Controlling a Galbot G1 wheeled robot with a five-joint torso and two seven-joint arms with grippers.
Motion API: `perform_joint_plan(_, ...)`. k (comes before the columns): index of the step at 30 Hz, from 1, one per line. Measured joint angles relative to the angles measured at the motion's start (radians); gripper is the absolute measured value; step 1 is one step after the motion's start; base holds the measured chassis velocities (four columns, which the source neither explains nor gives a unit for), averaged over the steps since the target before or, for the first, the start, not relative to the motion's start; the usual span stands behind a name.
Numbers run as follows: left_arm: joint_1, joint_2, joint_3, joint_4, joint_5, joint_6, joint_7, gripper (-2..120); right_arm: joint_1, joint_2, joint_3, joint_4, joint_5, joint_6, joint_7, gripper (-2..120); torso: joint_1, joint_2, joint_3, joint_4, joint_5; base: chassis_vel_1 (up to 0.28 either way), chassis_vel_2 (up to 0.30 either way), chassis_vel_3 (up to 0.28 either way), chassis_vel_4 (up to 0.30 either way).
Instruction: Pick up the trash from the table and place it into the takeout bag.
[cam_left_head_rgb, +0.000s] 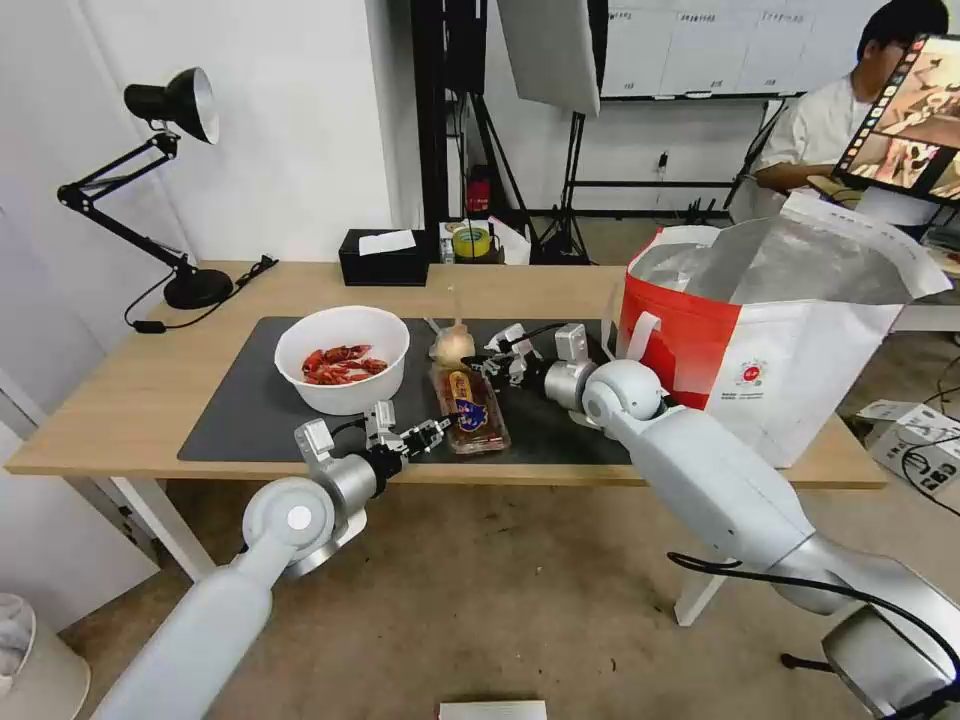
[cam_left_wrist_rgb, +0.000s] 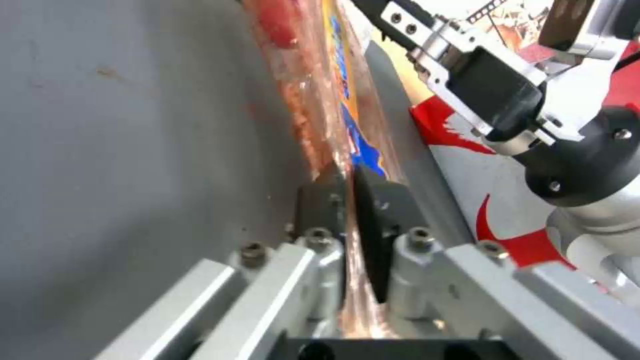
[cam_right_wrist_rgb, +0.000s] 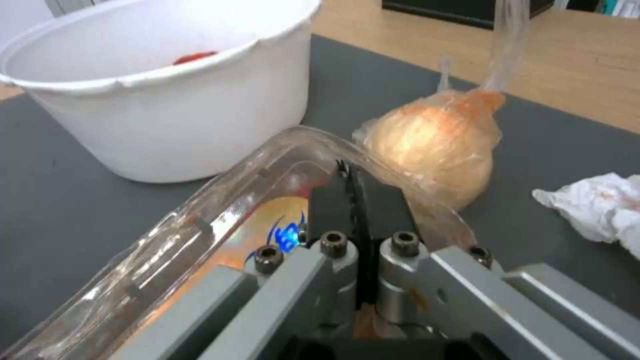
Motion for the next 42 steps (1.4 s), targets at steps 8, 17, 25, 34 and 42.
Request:
perform_joint_plan(8, 0.009, -0.002, -0.003, -0.010, 0.001, -0.002, -0.004, 0, -0.012, -0.003, 0.015, 0.020, 0.006, 0.003, 0.004, 0, 0.000, 0.000, 0.000, 0.0001, 0.0000, 0.000, 0.000, 0.000, 0.000)
perform_joint_plan(17, 0.031, 0.003, -0.027, -0.033, 0.001, -0.003, -0.006, 0, -0.080, -0.077, 0.078, 0.174, 0.052, 0.039, 0.046, 0, 0.000, 0.000, 0.000, 0.0001, 0.0000, 0.000, 0.000, 0.000, 0.000)
perform_joint_plan(25, 0.037, 0.011, -0.040, -0.048, 0.000, -0.007, -0.008, 0, -0.289, -0.161, 0.206, 0.379, 0.077, 0.129, 0.170, 0, 0.000, 0.000, 0.000, 0.0000, 0.0002, 0.000, 0.000, 0.000, 0.000)
perform_joint_plan(34, 0.061, 0.014, -0.058, -0.077, 0.000, -0.017, -0.012, 0, -0.651, -0.163, 0.394, 0.616, 0.042, 0.246, 0.311, 0, 0.000, 0.000, 0.000, -0.0001, -0.0001, 0.000, 0.000, 0.000, 0.000)
perform_joint_plan(42, 0.020, 0.058, -0.105, -0.138, -0.060, -0.028, -0.035, 0, -1.056, -0.118, 0.594, 0.821, -0.106, 0.310, 0.299, 36, 0.000, 0.000, 0.000, 0.0000, 0.0001, 0.000, 0.000, 0.000, 0.000)
